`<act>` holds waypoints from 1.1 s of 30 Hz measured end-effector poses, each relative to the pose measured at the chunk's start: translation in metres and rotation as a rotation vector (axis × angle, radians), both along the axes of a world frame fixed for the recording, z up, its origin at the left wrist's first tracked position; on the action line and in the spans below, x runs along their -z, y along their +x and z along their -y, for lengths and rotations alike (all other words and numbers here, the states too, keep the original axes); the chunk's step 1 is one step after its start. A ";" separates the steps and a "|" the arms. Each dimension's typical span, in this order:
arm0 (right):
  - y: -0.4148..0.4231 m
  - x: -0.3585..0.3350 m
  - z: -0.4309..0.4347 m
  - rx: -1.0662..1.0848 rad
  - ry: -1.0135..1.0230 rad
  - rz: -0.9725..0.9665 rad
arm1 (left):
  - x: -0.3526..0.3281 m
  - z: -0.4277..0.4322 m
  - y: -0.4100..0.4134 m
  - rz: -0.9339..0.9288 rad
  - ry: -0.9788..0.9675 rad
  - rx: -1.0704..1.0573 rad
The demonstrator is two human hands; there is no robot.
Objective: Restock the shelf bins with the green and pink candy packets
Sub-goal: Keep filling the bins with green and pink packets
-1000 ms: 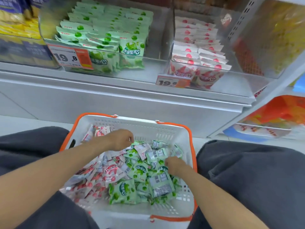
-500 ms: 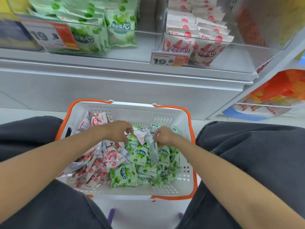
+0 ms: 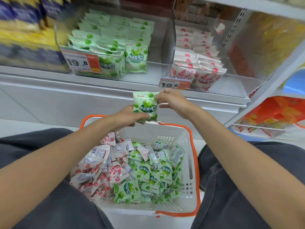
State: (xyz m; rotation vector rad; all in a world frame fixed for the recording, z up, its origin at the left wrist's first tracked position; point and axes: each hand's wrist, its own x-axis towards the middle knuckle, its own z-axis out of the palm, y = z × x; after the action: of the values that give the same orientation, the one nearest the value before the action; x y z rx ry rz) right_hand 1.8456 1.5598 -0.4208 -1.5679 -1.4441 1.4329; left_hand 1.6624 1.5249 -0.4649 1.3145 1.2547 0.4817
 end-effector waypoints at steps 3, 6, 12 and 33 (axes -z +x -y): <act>-0.005 -0.016 -0.006 -0.006 0.064 -0.083 | -0.017 -0.007 -0.003 0.065 0.060 -0.067; -0.006 -0.032 -0.012 0.017 0.109 -0.111 | -0.036 -0.012 -0.006 0.084 0.176 -0.074; -0.013 -0.071 -0.029 0.042 0.202 -0.141 | -0.072 -0.047 -0.027 0.024 0.408 -0.091; -0.071 -0.063 -0.146 0.318 0.044 0.102 | -0.074 -0.072 -0.066 -0.715 0.894 -0.429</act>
State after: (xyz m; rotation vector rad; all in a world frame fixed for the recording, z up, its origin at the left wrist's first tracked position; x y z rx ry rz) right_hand 1.7742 1.7060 -0.3578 -1.7713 -1.2052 1.1439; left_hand 1.5962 1.5974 -0.3906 2.0763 2.0628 1.0051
